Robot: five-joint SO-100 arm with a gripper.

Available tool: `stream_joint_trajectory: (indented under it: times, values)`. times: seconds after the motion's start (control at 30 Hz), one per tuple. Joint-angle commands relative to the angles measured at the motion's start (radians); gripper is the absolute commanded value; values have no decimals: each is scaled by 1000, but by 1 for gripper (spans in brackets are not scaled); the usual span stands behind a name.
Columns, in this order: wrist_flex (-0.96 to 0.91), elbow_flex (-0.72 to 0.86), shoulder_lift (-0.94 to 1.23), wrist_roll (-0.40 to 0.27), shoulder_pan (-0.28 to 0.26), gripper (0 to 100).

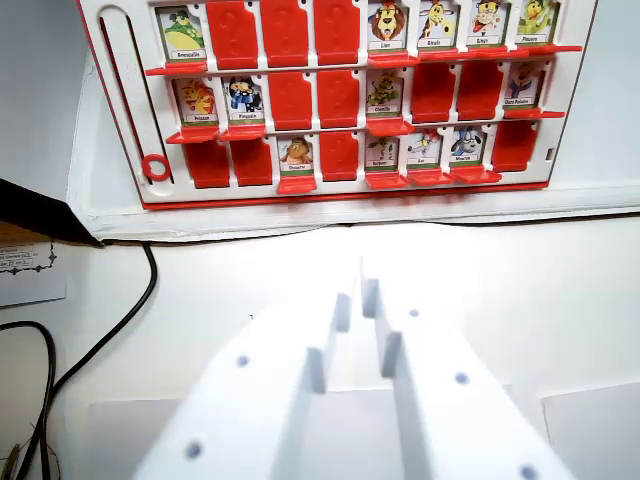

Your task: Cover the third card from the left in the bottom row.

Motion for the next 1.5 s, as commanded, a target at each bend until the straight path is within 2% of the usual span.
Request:
stream_joint_trajectory:
  times: [0.0,0.17,0.33,0.53,1.03,1.13,1.23,1.33,1.47]
  values:
    - [-25,-100,23,5,3,0]
    - [-74,-25,41,17,2,0]
    - [-201,126,52,38,3,0]
    - [-500,377,28,63,26,0]
    - [-1043,815,-198,18,-34,0]
    - [-1115,831,-282,51,-35,0]
    - [-1111,753,-391,121,-38,0]
    - [-1197,739,-474,80,-54,0]
    - [-1249,709,-563,78,-64,0]
